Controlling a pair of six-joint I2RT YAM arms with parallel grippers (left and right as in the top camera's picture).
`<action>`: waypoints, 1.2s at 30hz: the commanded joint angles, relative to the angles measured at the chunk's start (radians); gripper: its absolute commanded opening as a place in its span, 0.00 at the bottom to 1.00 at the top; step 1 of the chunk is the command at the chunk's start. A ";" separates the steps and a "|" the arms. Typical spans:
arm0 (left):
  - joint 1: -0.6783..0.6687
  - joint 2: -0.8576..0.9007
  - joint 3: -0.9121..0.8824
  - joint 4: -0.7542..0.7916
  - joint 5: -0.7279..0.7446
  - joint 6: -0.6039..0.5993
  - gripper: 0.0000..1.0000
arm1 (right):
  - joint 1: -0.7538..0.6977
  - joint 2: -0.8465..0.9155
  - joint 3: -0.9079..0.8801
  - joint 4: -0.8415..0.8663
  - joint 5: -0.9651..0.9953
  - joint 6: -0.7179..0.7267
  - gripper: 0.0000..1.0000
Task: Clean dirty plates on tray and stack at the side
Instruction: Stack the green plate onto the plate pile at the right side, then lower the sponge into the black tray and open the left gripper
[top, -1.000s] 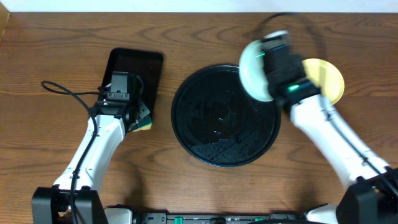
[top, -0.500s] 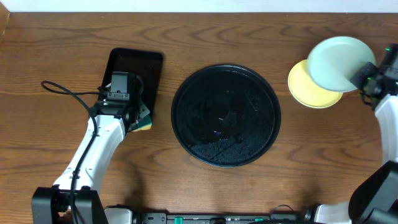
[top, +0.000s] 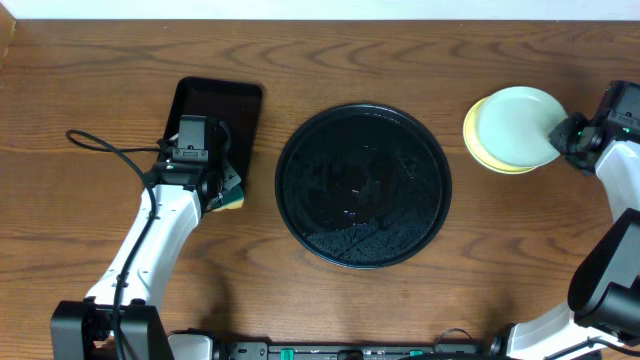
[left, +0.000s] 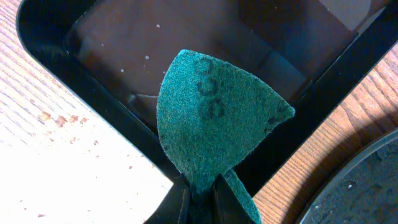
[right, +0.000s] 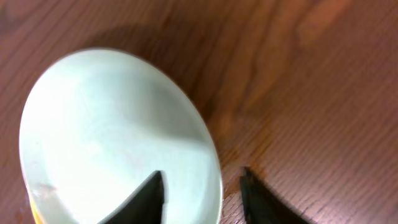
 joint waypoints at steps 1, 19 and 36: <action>0.004 -0.002 -0.004 0.010 -0.016 0.006 0.08 | 0.032 0.005 -0.003 -0.005 -0.029 -0.016 0.52; 0.004 0.072 -0.004 0.291 -0.016 0.106 0.07 | 0.325 -0.188 -0.003 -0.050 -0.053 -0.157 0.61; 0.021 0.259 -0.004 0.610 -0.246 0.302 0.47 | 0.679 -0.247 -0.003 -0.134 -0.035 -0.198 0.75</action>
